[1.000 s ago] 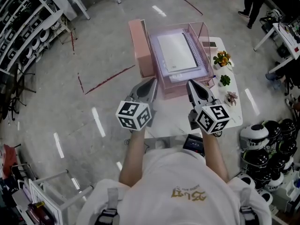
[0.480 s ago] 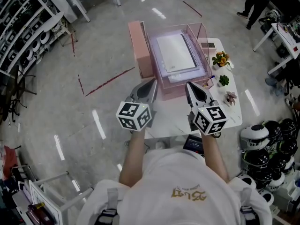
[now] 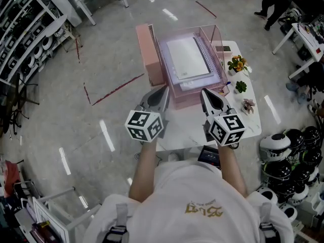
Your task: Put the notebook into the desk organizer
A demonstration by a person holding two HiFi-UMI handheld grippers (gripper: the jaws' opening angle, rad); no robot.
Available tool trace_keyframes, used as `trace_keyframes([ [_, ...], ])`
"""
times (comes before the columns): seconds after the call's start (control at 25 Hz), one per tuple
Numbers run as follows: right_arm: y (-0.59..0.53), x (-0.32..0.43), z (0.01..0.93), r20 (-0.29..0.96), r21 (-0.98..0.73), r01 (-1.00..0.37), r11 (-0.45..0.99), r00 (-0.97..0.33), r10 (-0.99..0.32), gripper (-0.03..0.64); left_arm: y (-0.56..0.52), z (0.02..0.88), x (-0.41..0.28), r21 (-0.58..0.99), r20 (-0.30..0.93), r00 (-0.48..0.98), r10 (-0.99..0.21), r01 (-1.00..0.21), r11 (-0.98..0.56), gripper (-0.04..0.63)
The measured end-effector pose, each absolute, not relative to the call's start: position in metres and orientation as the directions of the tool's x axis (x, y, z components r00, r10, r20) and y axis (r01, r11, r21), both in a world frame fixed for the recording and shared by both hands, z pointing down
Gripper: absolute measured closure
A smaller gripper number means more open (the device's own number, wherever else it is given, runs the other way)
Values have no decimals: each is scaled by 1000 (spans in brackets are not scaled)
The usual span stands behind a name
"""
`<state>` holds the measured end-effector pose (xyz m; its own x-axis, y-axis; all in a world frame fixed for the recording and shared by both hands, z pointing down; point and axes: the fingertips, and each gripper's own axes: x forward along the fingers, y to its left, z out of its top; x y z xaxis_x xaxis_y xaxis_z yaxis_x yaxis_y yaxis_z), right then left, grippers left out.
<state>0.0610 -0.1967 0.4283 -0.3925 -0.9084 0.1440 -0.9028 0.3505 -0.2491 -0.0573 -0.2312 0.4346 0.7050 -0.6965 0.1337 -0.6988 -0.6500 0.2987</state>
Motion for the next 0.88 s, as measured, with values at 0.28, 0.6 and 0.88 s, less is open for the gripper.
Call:
trace_keyframes([
  [0.28,-197,62,430,150,-245,-905,348,-390,-909,607,-232,434,-57,302,133,707,-695,-696,-651,577],
  [0.6,-199,66,430,147,-251,-906,341,-384,-912,607,-236,435,-56,303,135,707,-695,-697,-650,577],
  [0.88,-199,67,433,149,-256,-904,342,-387,-910,607,-236,436,-53,303,135,708,-693,-696,-651,577],
])
